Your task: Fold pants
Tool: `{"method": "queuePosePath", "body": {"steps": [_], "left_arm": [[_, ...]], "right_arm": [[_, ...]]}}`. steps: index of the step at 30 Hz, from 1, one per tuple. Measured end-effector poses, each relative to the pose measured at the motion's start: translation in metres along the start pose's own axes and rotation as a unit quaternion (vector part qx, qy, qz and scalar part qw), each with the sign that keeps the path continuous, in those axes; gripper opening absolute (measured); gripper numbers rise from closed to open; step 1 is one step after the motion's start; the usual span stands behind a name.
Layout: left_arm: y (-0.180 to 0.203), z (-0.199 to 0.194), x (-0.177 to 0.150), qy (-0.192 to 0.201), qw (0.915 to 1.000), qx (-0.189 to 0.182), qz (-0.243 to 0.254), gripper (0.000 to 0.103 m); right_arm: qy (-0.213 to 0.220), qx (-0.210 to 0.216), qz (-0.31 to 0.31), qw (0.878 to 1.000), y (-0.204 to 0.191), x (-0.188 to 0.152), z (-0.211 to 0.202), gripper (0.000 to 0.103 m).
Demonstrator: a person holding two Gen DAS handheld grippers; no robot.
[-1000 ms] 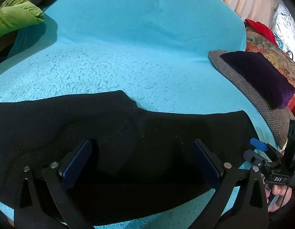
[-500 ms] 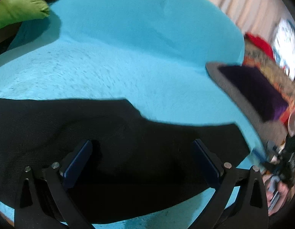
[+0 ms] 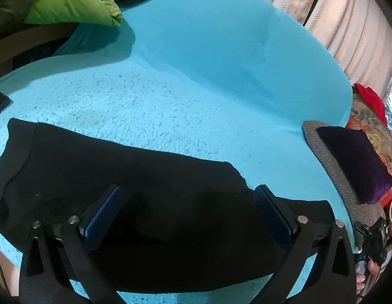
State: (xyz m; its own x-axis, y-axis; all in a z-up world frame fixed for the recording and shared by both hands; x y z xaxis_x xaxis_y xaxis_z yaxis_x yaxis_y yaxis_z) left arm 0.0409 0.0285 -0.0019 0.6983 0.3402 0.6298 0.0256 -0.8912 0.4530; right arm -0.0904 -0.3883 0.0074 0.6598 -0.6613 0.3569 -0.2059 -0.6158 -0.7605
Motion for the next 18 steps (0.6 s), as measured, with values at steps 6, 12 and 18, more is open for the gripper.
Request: {"method": "queuePosePath", "body": {"steps": [6,12,18], "left_arm": [[-0.001,0.001,-0.001,-0.003,1.0000,0.001,-0.001,0.103],[-0.008,0.003,-0.001,-0.012,0.9997,0.003,-0.019,0.103],[-0.010,0.002,-0.001,-0.013,0.9996,0.007,-0.022,0.103]], "right_arm": [[0.004,0.010,0.006,1.000,-0.010,0.019,0.018,0.096],[0.015,-0.018,-0.007,1.000,0.005,0.007,0.010,0.062],[0.009,-0.013,-0.007,1.000,0.013,0.005,0.010,0.047]]}}
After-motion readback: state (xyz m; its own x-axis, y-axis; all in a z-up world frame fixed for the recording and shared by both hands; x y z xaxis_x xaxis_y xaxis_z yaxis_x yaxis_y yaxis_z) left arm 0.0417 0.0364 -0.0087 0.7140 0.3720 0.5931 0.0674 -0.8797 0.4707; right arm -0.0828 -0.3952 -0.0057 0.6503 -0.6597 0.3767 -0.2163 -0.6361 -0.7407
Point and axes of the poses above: each gripper's, at about its wrist camera, not at the fingertips, and z roughly the way its jaws point, y to its right, x to its top, the point moved 8 cm from there along z, roughly the way its jaws point, and after that the axes turned 7 degrees about -z, right-handed, at the moved point
